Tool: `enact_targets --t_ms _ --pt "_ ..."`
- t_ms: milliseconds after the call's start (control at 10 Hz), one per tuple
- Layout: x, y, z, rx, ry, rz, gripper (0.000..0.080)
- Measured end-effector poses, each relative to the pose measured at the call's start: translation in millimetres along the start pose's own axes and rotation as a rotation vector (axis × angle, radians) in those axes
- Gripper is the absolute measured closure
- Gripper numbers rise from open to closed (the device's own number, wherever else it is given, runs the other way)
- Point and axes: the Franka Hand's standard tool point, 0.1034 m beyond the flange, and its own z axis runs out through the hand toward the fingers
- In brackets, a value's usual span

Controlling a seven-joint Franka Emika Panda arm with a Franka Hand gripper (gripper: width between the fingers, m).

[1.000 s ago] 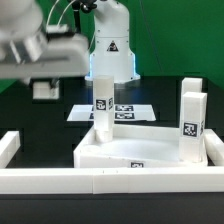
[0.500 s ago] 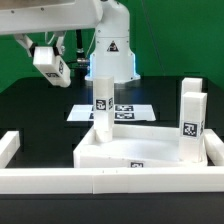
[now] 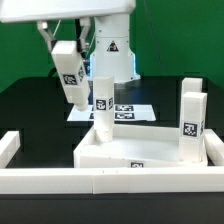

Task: Assemble desk

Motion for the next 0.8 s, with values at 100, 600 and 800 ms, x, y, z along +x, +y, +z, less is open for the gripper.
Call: enact_targets --t_ms 100,600,800 --pt "3.0 -17.3 -2.5 0.001 0.060 0.038 0.0509" --pt "9.4 -23.8 -2.3 -0.029 0.364 0.017 0.0509" --pt "3.6 -13.9 5.4 -0.047 0.396 0.016 0.0509"
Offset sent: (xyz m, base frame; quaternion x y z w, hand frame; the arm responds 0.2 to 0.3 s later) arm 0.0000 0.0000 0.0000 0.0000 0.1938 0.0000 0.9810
